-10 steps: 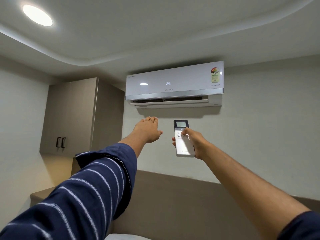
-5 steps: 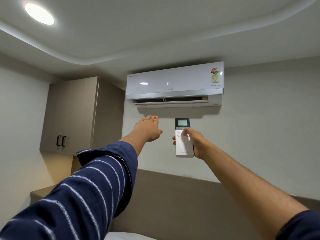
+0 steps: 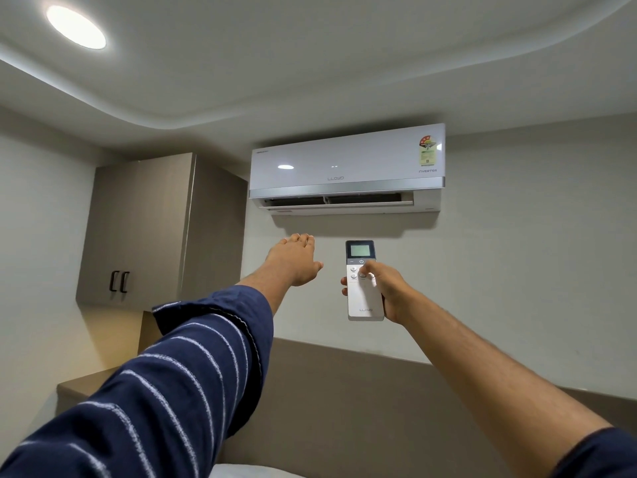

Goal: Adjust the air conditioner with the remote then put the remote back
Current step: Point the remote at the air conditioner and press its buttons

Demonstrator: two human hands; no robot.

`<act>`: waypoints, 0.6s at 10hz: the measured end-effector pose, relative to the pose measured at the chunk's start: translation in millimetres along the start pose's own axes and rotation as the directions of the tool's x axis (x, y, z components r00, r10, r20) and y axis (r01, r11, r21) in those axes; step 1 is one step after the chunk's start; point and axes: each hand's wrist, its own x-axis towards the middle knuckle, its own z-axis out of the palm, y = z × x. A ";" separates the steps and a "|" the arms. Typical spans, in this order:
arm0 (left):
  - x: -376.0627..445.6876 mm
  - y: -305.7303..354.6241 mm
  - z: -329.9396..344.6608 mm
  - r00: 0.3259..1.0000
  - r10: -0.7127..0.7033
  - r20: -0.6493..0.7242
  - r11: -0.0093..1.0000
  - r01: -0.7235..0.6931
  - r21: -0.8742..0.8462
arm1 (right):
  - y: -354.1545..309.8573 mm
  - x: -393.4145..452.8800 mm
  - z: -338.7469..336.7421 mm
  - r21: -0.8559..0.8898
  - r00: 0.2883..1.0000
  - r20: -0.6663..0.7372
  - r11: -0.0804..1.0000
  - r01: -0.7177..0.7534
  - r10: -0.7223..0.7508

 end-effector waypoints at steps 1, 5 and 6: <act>0.8 0.1 3.0 1.000 -0.001 0.002 1.000 0.001 -0.003 | 2.0 1.7 0.0 0.002 1.000 0.006 1.000 -0.001 0.001; 5.4 -3.0 12.3 1.000 -0.011 0.007 1.000 0.012 -0.009 | 8.3 8.5 -1.3 0.027 1.000 0.013 1.000 0.013 -0.013; 6.1 -3.9 13.0 1.000 -0.015 0.007 1.000 0.016 -0.011 | 7.8 10.2 -1.5 0.044 1.000 -0.005 0.999 0.016 -0.016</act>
